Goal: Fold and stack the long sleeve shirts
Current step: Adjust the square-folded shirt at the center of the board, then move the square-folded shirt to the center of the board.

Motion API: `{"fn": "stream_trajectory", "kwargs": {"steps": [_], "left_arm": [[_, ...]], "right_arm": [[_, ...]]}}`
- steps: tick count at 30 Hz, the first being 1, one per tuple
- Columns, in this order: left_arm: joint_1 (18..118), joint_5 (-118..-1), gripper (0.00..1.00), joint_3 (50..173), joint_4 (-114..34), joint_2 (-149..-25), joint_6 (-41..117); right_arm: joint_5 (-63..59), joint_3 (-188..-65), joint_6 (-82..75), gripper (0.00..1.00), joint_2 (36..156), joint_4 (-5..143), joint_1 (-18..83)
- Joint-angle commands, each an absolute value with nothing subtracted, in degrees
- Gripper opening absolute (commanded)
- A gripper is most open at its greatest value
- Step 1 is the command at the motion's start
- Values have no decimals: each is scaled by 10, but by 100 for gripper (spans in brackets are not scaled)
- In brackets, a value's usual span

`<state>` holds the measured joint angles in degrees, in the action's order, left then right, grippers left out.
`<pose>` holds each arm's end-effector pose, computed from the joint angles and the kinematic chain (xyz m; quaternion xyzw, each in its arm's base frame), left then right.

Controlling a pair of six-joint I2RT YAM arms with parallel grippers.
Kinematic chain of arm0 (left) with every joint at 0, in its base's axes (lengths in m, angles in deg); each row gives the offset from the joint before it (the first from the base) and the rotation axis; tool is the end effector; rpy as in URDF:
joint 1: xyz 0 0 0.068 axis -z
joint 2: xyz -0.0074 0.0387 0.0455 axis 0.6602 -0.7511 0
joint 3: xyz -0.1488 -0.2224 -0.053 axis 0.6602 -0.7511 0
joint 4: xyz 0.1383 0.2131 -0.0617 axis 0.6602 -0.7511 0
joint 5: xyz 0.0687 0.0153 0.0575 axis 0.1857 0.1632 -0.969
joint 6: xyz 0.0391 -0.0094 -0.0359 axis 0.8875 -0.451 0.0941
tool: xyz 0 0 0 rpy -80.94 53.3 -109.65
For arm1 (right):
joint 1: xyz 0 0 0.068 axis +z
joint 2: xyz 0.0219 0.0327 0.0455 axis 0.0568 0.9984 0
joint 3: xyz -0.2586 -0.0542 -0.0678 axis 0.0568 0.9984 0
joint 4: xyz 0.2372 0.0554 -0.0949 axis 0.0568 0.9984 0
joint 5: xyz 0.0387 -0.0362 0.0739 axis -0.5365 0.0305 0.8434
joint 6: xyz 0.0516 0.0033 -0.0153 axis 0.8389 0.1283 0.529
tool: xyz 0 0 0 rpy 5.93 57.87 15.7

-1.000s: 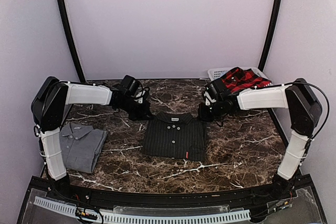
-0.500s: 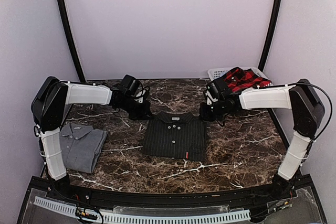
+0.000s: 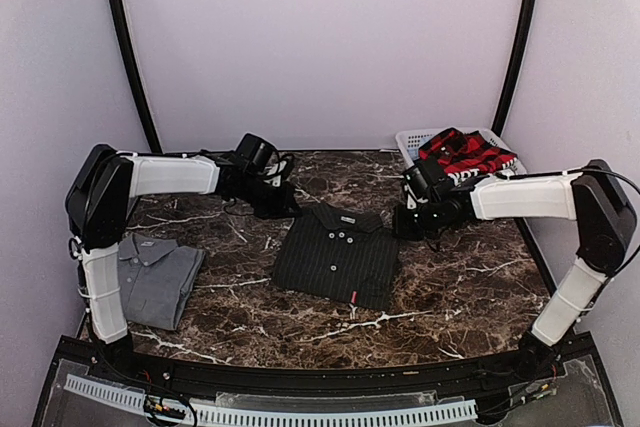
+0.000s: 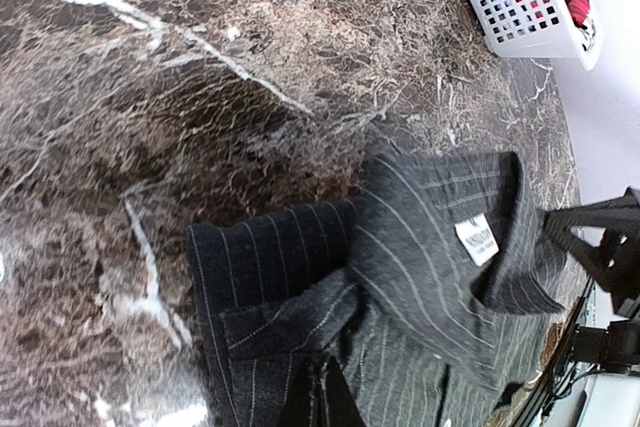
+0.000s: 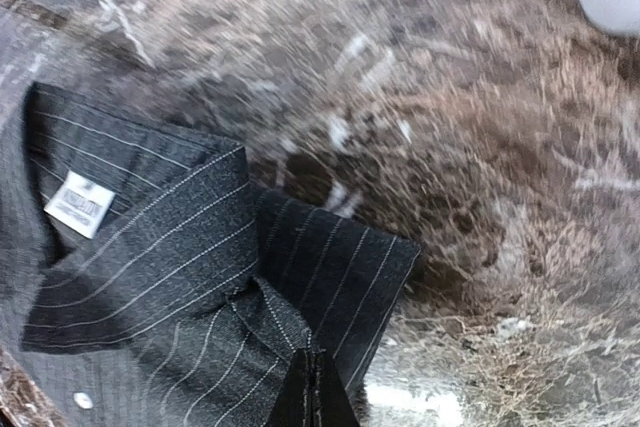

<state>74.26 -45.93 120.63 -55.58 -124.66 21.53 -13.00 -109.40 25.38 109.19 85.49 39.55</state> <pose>0.3607 -0.2494 0.2015 0.1099 0.9045 -0.3396 0.2333 0.2753 0.1998 0.1954 0.0013 0.9474 0.1678 0.2724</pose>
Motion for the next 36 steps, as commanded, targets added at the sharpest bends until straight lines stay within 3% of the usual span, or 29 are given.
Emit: {"fn": "stream_trajectory", "kwargs": {"steps": [1,8,12,18,32,36], "left_arm": [[744,-465,0,1237,-559,-1291,233],[744,-488,6,1260,-570,-1333,241],[744,-503,20,1289,-598,-1331,247],[743,-539,31,1304,-627,-1302,246],[740,-579,32,1239,-631,-1200,215],[740,-554,31,1202,-609,-1182,207]], "right_arm": [[-147,-1058,269,0,1115,828,383],[-142,-1060,269,0,1166,802,373],[-144,-1054,271,0,1176,798,366],[-110,-1073,255,0,1218,767,361],[-62,-1302,181,0,1379,819,360],[-88,-1334,164,14,1373,860,360]]}}
